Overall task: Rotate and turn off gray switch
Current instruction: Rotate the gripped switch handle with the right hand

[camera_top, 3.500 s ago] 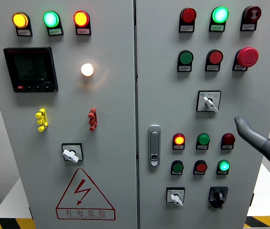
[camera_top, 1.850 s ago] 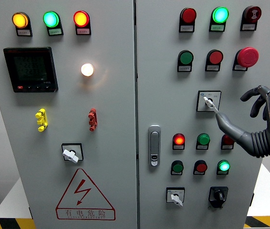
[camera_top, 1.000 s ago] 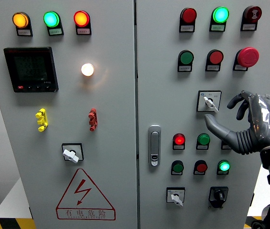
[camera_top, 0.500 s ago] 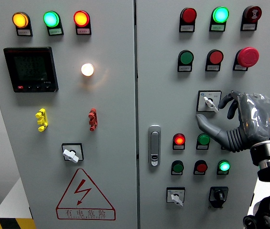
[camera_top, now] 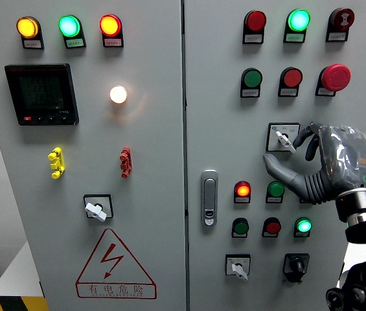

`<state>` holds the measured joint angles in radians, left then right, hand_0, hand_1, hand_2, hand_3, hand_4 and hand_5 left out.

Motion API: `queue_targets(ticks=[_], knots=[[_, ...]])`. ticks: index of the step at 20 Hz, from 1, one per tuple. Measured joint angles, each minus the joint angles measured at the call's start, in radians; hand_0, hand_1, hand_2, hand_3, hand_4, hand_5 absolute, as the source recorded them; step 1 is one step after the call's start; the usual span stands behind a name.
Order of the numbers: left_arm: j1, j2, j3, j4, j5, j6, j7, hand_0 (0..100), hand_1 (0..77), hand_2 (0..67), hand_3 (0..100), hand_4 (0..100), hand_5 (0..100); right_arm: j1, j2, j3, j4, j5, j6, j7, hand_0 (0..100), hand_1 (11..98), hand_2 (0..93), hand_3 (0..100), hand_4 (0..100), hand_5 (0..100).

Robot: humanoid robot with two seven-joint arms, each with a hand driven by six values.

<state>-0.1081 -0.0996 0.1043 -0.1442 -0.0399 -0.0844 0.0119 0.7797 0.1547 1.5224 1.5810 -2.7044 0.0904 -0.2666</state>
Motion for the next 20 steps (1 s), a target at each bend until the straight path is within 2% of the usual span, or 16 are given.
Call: queue_targets(ticks=[8,9,14,20], knots=[[0.001,0.000,0.000,0.000,0.000,0.000,-0.001,34,0.0,12.3,22,12,12,0.006,0.0002,-0.008,-0.003,-0.002,0.001,-0.004,0,31.8,62.9,80,92,94],[0.000,0.000,0.000,0.000,0.000,0.000,-0.001,34,0.0,12.3,22,12,12,0.006,0.0002,-0.009,-0.003,-0.002,0.001,-0.009,5,31.4,63.5,80,92,94],[0.001,0.000,0.000,0.000,0.000,0.000,-0.001,34,0.0,12.2,22,12,12,0.006,0.0002,-0.017,0.000,-0.002,0.002,-0.017,17,30.3,64.2,81,92,94],[0.001,0.000,0.000,0.000,0.001,0.000,-0.001,34,0.0,12.3,22,12,12,0.014,0.0001,-0.023,0.000,-0.003,0.009,-0.025,20,29.5,65.1,81,92,94]])
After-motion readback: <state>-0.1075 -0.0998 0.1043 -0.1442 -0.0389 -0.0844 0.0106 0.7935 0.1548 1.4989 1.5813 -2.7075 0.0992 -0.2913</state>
